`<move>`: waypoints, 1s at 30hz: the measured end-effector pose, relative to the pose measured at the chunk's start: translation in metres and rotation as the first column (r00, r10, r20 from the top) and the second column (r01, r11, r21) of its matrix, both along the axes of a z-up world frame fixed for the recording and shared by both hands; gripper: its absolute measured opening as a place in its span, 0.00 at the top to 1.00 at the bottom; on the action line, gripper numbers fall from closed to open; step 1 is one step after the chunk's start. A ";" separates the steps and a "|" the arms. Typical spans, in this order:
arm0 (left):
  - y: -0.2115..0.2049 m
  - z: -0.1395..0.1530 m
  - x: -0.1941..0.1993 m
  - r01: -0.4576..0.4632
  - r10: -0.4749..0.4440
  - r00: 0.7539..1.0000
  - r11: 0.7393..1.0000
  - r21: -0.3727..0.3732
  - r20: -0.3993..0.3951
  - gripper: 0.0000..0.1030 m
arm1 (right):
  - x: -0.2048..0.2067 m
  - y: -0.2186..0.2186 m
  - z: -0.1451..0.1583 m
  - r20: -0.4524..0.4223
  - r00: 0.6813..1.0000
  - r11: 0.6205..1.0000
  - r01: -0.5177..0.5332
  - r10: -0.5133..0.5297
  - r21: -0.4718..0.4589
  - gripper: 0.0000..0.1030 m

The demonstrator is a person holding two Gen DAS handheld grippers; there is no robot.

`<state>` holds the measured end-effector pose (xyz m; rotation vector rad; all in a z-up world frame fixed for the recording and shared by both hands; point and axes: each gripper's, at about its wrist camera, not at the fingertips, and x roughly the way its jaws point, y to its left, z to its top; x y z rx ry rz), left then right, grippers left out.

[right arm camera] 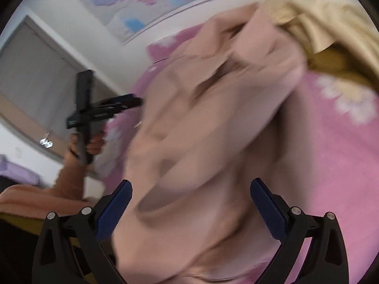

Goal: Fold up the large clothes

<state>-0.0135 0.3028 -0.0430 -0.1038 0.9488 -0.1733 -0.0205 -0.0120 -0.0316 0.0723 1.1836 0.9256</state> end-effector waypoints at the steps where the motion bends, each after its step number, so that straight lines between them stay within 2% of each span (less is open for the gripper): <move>1: -0.005 -0.005 -0.007 0.011 -0.011 1.000 1.000 0.002 -0.012 0.09 | -0.004 0.005 -0.003 0.003 1.000 1.000 -0.011 0.011 -0.013 0.43; 2: -0.012 -0.011 -0.013 0.030 -0.030 0.999 1.000 0.005 -0.026 0.09 | -0.008 0.015 -0.006 0.015 0.999 0.999 -0.032 0.033 -0.031 0.65; 3: -0.020 -0.018 -0.018 0.054 -0.054 0.998 0.999 0.006 -0.040 0.09 | -0.010 0.020 -0.007 0.017 0.999 0.998 -0.044 0.045 -0.041 0.97; 4: -0.026 -0.021 -0.021 0.070 -0.069 0.997 0.997 0.018 -0.047 0.11 | -0.010 0.018 -0.001 0.036 0.998 0.998 -0.040 0.042 -0.044 0.97; 6: -0.038 -0.025 -0.025 0.096 -0.093 0.994 0.994 0.046 -0.051 0.30 | -0.008 -0.004 0.024 0.091 0.996 1.000 0.000 0.002 -0.016 0.98; 8: -0.041 -0.025 -0.024 0.079 -0.074 0.996 0.993 0.092 -0.057 0.62 | 0.002 -0.031 0.062 0.200 0.978 0.997 0.072 -0.063 -0.040 0.98; 9: -0.039 -0.022 -0.023 0.064 -0.059 0.997 0.993 0.104 -0.052 0.68 | 0.009 -0.046 0.079 0.254 0.962 0.991 0.120 -0.101 -0.060 0.98; 10: -0.034 -0.019 -0.021 0.045 -0.041 0.998 0.994 0.102 -0.046 0.74 | 0.018 -0.068 0.102 0.325 0.933 0.975 0.197 -0.154 -0.103 0.98; 11: -0.027 -0.014 -0.018 0.015 -0.012 0.999 0.995 0.099 -0.038 0.75 | 0.022 -0.082 0.113 0.367 0.912 0.961 0.243 -0.182 -0.129 0.98; 12: -0.022 -0.010 -0.018 -0.008 0.011 1.000 0.995 0.099 -0.028 0.75 | 0.031 -0.101 0.128 0.410 0.887 0.939 0.303 -0.215 -0.164 0.98; 14: -0.014 -0.001 -0.016 -0.045 0.045 0.999 0.994 0.100 0.002 0.72 | 0.047 -0.141 0.140 0.453 0.854 0.891 0.390 -0.256 -0.231 0.98; 15: -0.012 0.000 -0.016 -0.051 0.051 0.999 0.994 0.096 0.006 0.66 | 0.060 -0.156 0.141 0.471 0.842 0.862 0.424 -0.263 -0.278 0.98; 16: -0.010 0.000 -0.015 -0.056 0.056 0.998 0.994 0.099 0.002 0.46 | 0.074 -0.175 0.136 0.482 0.825 0.825 0.475 -0.296 -0.306 0.98; 18: -0.014 -0.004 -0.014 -0.062 0.062 0.998 0.992 0.109 0.000 0.27 | 0.090 -0.201 0.113 0.468 0.821 0.784 0.512 -0.326 -0.352 0.96; 19: -0.019 -0.008 -0.012 -0.046 0.048 0.999 0.993 0.109 -0.014 0.26 | 0.104 -0.215 0.094 0.457 0.814 0.750 0.542 -0.358 -0.378 0.94; 21: -0.026 -0.014 -0.005 -0.036 0.041 0.998 0.993 0.115 -0.043 0.18 | 0.125 -0.218 0.057 0.420 0.822 0.714 0.553 -0.385 -0.428 0.90; 22: -0.031 -0.018 -0.001 -0.031 0.038 0.998 0.992 0.125 -0.054 0.13 | 0.131 -0.216 0.035 0.406 0.823 0.690 0.560 -0.398 -0.458 0.71; 24: -0.037 -0.025 0.008 -0.033 0.044 0.997 0.988 0.148 -0.071 0.14 | 0.143 -0.226 -0.008 0.364 0.803 0.611 0.595 -0.472 -0.522 0.45; 25: -0.039 -0.030 0.013 -0.035 0.049 0.995 0.988 0.150 -0.091 0.24 | 0.145 -0.225 -0.015 0.352 0.798 0.608 0.602 -0.490 -0.518 0.46; 26: -0.039 -0.033 0.016 -0.032 0.047 0.993 0.989 0.142 -0.104 0.47 | 0.139 -0.227 -0.019 0.340 0.782 0.614 0.621 -0.522 -0.487 0.46; 27: -0.039 -0.035 0.018 -0.034 0.051 0.993 0.989 0.146 -0.110 0.49 | 0.131 -0.225 -0.015 0.357 0.769 0.609 0.639 -0.531 -0.470 0.45; 28: -0.038 -0.033 0.017 -0.045 0.060 0.994 0.986 0.159 -0.087 0.68 | 0.122 -0.221 -0.010 0.387 0.757 0.605 0.654 -0.527 -0.455 0.39; 29: -0.034 -0.030 0.018 -0.056 0.070 0.994 0.987 0.152 -0.084 0.92 | 0.107 -0.216 0.006 0.437 0.736 0.608 0.675 -0.517 -0.417 0.35; 30: -0.028 -0.025 0.018 -0.078 0.088 0.993 0.990 0.118 -0.084 0.93 | 0.094 -0.213 0.022 0.478 0.718 0.617 0.689 -0.506 -0.381 0.31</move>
